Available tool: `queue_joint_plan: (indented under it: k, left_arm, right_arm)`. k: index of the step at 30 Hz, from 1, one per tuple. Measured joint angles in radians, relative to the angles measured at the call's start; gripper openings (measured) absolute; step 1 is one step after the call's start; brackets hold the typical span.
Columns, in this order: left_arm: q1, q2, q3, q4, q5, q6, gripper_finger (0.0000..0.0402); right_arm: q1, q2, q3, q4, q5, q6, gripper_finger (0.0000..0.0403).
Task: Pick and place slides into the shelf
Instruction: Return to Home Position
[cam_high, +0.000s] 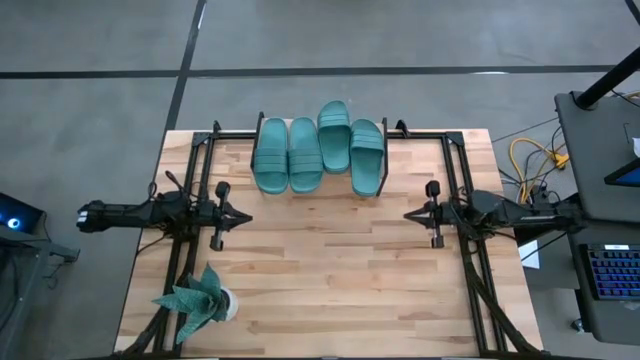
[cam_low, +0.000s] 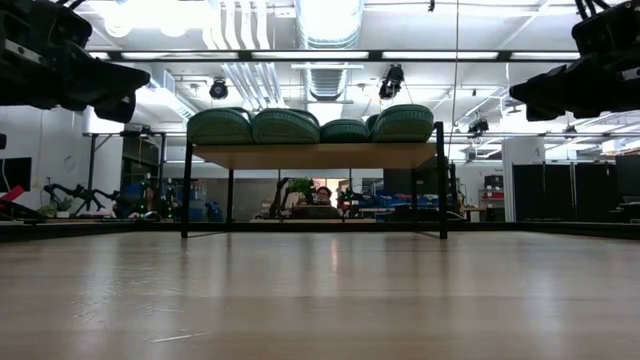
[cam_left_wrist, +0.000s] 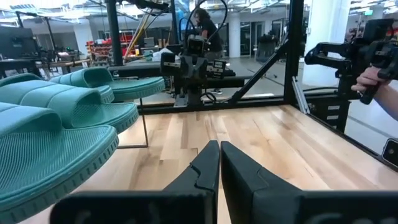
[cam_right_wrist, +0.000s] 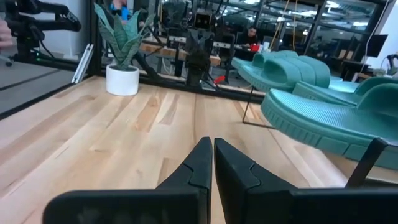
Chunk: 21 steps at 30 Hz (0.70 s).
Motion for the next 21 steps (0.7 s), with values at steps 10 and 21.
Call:
queue_joint_plan:
  k: [10,21]
  left_arm:
    - [0.000,-0.001,0.002,0.016,0.000,-0.002,0.0000]
    - [0.000,0.000,0.002,0.012,0.000,-0.002,0.0000]
  right_arm:
    - [0.000,0.043,0.000,0.000,0.000,0.007,0.0009]
    - [0.000,0.042,0.000,0.014,0.003,-0.004,0.0008]
